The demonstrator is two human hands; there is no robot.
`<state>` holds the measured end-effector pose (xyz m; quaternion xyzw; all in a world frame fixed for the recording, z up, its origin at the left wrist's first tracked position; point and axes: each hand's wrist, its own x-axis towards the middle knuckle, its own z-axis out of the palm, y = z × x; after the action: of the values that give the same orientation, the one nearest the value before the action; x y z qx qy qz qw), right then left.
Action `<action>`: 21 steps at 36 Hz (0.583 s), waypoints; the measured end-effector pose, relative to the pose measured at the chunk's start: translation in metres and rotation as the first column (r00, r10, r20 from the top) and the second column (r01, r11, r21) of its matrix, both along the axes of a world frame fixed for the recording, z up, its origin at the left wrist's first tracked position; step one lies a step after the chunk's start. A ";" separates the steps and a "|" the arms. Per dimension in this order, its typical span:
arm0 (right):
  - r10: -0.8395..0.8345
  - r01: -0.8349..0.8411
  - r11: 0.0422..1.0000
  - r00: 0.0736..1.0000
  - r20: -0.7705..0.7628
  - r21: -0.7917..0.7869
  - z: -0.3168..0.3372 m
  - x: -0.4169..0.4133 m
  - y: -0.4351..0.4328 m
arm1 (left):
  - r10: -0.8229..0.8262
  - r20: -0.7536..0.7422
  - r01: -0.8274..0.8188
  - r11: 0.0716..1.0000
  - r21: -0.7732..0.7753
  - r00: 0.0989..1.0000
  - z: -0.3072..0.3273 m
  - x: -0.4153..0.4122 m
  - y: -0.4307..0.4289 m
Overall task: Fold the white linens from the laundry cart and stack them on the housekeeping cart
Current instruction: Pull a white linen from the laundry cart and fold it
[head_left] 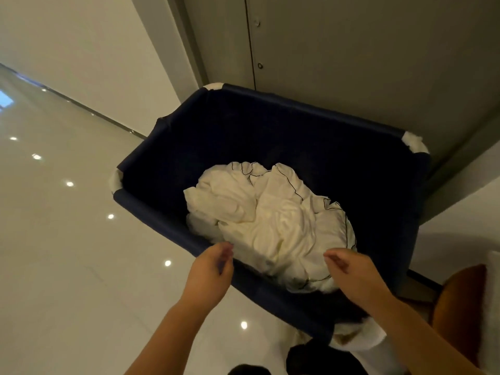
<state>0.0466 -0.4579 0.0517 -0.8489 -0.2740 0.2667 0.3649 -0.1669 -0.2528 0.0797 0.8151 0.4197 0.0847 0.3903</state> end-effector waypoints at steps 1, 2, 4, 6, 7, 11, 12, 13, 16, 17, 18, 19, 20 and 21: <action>0.011 -0.011 1.000 1.000 0.010 -0.007 -0.001 0.005 0.008 | 0.006 -0.002 -0.006 1.000 -0.027 1.000 0.000 0.005 0.008; 0.019 -0.019 1.000 1.000 0.023 -0.012 -0.002 0.010 0.015 | 0.003 -0.007 -0.003 0.999 -0.040 1.000 -0.001 0.009 0.016; 0.037 -0.035 0.999 0.998 0.047 -0.030 -0.003 0.019 0.030 | -0.023 -0.015 0.023 0.999 -0.033 1.000 -0.003 0.016 0.031; 0.062 -0.058 0.996 0.996 0.057 -0.064 -0.005 0.025 0.045 | -0.058 -0.032 0.057 0.998 -0.027 0.998 -0.005 0.022 0.049; 0.068 -0.064 0.995 0.996 0.058 -0.074 -0.008 0.027 0.052 | -0.072 -0.044 0.071 0.997 -0.030 0.996 -0.007 0.025 0.058; 0.080 -0.073 0.990 0.995 0.054 -0.118 -0.022 0.026 0.083 | -0.141 -0.101 0.141 0.990 -0.001 0.985 -0.019 0.039 0.107; 0.075 -0.068 0.989 0.996 0.052 -0.129 -0.026 0.025 0.092 | -0.165 -0.119 0.167 0.986 0.005 0.979 -0.025 0.043 0.121; 0.068 -0.061 0.989 0.997 0.048 -0.137 -0.032 0.024 0.101 | -0.196 -0.137 0.198 0.980 0.006 0.971 -0.031 0.048 0.137; 0.082 -0.073 0.975 0.996 0.035 -0.208 -0.048 0.019 0.131 | -0.283 -0.198 0.282 0.959 -0.036 0.938 -0.054 0.064 0.185; 0.082 -0.077 0.965 0.997 0.012 -0.249 -0.054 0.018 0.141 | -0.312 -0.214 0.308 0.950 -0.052 0.926 -0.062 0.070 0.201; 0.069 -0.069 0.957 0.998 -0.009 -0.280 -0.061 0.016 0.152 | -0.336 -0.221 0.333 0.942 -0.054 0.916 -0.072 0.075 0.217; 0.047 -0.055 0.953 0.998 -0.032 -0.297 -0.070 0.015 0.162 | -0.363 -0.222 0.361 0.931 -0.052 0.905 -0.083 0.081 0.233; 0.024 -0.041 0.951 0.998 -0.059 -0.308 -0.079 0.014 0.173 | -0.393 -0.227 0.390 0.919 -0.059 0.891 -0.093 0.087 0.249; 0.002 -0.029 0.948 0.997 -0.083 -0.316 -0.090 0.013 0.183 | -0.417 -0.238 0.414 0.908 -0.069 0.877 -0.105 0.093 0.263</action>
<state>0.0600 -0.2748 -0.0387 -0.8826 -0.2192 0.3446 0.2329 -0.0741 0.0100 -0.0256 0.8870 0.2811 -0.1066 0.3504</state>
